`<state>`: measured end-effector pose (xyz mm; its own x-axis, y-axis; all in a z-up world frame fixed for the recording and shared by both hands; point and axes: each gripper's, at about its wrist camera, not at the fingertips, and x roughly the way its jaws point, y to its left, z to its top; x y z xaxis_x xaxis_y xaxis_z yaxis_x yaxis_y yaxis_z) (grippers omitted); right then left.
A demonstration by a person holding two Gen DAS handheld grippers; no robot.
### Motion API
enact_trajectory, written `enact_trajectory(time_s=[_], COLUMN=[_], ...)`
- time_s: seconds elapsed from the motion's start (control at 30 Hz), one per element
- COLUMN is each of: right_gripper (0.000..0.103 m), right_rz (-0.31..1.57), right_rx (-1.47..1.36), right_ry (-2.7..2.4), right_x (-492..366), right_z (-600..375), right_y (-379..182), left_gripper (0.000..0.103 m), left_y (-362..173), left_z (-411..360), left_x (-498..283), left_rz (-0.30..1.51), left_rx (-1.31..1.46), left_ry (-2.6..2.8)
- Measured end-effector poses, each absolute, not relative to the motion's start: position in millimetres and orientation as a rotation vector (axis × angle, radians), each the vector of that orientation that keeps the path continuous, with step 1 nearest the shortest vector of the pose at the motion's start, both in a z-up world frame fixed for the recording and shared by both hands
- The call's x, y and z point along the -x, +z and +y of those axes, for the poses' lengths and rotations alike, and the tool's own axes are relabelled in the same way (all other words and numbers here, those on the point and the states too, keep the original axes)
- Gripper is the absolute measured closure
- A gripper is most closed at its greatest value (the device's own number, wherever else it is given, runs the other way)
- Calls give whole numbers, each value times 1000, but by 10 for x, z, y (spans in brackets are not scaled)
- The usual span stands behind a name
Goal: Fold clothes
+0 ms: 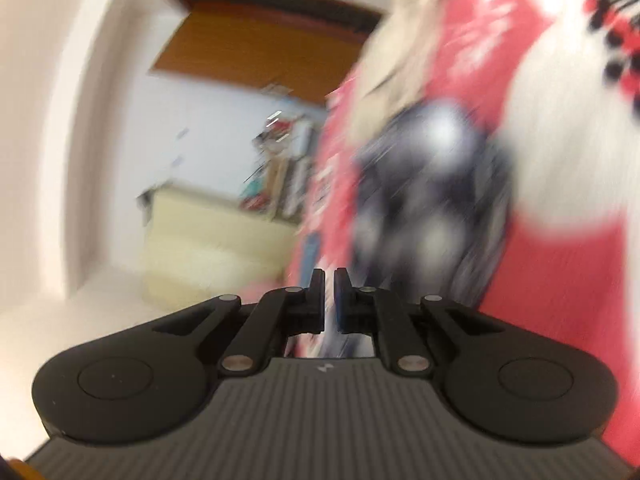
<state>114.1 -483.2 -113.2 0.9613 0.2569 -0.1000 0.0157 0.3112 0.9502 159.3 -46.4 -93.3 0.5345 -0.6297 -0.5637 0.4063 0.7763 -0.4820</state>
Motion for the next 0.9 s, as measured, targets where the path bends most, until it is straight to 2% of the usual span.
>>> enact_trajectory(time_s=[0.1,0.17,0.33,0.4,0.43,0.47,0.57,0.67,0.9], right_gripper=[98,97,97,94,87,74,56,51,48], right_rz=[359,427,520,517,510,499,461,407,405], right_rx=[-1006,-800,-279,-102,-31,18,146,294,472], right_ry=[271,343,476,501,513,528,579,616,611], right_x=[-1018,-952,-718,-625,-580,-541,-492,-431,-542], right_z=[-4184,-3721,-2732,-2471,-2399,-2366,-2170,-1980,-1641], right_y=[-876,-719,-579,-566,-544,-519,-508,-585,-767], left_gripper=[89,70,68,65,62,60,54,54,54], left_y=[-877,-791,-650,-629,-643,-668,-779,-900,-1116], left_z=[-405,-345,-53,101,184,272,488,580,451], left_x=[-1633,-1611,-1583,-1602,-1643,-1699,-1910,-2127,-2564], left_rz=[808,781,741,734,739,751,812,856,931], left_rx=[360,369,431,463,487,518,625,694,707], left_ry=[-620,-590,-555,-536,-525,-513,-493,-489,-495])
